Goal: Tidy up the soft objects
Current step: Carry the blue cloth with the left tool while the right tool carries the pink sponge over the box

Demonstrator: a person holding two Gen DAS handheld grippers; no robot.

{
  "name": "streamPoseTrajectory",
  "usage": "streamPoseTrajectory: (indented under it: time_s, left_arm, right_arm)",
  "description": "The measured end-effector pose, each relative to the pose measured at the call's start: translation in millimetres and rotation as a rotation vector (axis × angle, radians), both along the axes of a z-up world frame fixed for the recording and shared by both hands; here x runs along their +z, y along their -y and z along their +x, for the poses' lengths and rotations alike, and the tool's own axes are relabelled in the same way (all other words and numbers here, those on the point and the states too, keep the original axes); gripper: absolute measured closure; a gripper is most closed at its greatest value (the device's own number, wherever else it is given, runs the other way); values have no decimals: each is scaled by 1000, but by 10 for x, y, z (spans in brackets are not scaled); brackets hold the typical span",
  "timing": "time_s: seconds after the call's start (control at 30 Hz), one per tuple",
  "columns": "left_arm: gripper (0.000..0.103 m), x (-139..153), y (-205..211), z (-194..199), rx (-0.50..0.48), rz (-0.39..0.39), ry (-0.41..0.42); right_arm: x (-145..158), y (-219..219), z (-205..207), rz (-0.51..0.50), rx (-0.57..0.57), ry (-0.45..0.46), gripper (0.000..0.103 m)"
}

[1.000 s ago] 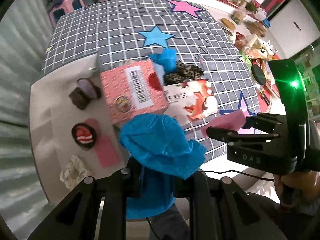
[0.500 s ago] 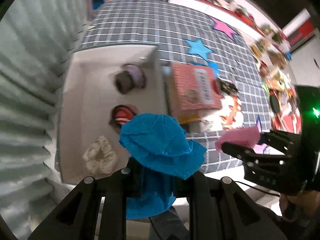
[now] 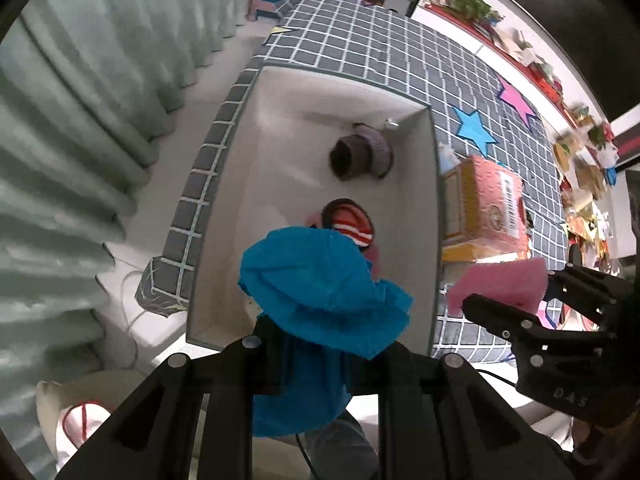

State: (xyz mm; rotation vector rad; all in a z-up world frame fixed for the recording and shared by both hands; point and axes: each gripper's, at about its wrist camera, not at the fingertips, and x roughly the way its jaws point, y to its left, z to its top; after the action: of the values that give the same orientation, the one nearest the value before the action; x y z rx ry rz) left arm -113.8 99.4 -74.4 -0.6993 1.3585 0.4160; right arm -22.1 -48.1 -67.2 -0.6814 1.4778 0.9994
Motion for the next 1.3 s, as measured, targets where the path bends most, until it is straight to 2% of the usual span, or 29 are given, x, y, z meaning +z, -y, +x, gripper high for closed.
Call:
streamPoseTrajectory:
  time_s: [0.57,1.3]
  left_arm:
    - [82,-202,-65,9,18,-39,-36]
    - [82,-396,-388,437,21,-35,-54]
  right_arm:
    - [-142,-307,-139,-16,87,-28,54]
    - [-173,-789,284,12,42,-15,54]
